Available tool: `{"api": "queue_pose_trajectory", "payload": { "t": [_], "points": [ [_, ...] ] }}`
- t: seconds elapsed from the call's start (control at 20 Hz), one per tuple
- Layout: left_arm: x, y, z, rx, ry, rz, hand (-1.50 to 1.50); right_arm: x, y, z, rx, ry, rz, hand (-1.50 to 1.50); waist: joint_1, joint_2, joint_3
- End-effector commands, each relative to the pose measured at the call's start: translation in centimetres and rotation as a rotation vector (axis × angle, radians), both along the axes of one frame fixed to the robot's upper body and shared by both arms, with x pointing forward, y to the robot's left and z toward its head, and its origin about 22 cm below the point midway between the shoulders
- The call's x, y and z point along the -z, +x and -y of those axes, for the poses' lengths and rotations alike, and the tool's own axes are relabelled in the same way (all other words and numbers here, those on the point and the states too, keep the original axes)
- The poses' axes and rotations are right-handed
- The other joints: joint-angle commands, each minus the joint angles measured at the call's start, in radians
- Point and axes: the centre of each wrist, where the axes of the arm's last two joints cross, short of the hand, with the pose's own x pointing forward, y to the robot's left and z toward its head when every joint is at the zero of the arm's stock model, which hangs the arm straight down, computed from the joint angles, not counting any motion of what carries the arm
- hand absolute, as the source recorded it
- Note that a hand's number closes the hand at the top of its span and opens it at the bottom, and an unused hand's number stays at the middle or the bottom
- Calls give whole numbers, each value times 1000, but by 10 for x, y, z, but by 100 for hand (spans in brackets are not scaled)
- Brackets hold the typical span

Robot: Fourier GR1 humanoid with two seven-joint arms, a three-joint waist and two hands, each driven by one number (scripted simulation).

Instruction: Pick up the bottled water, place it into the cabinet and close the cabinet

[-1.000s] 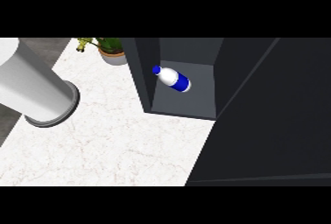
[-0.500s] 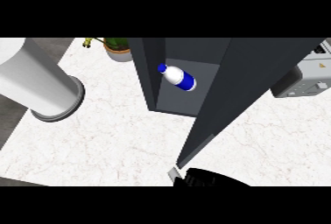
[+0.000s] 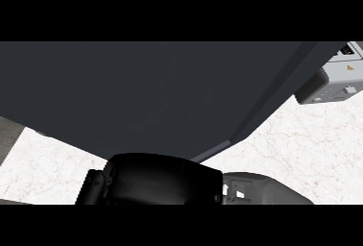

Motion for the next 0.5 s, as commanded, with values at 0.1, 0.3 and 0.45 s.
{"api": "queue_pose_trajectory", "payload": {
  "t": [0.1, 0.3, 0.45],
  "points": [
    [-2, -32, -27, -61, 2, -4, -150, -1, 38, -8, -2, -12, -181, 150, -60, 1, 5],
    [2, -51, -30, -82, -12, -2, -150, 6, 67, -5, 39, 3, -248, 150, -76, 2, 5],
    [7, -57, -25, -74, -27, 5, -150, 33, 93, 12, 80, -12, -277, 150, -85, 6, 5]
  ]
}}
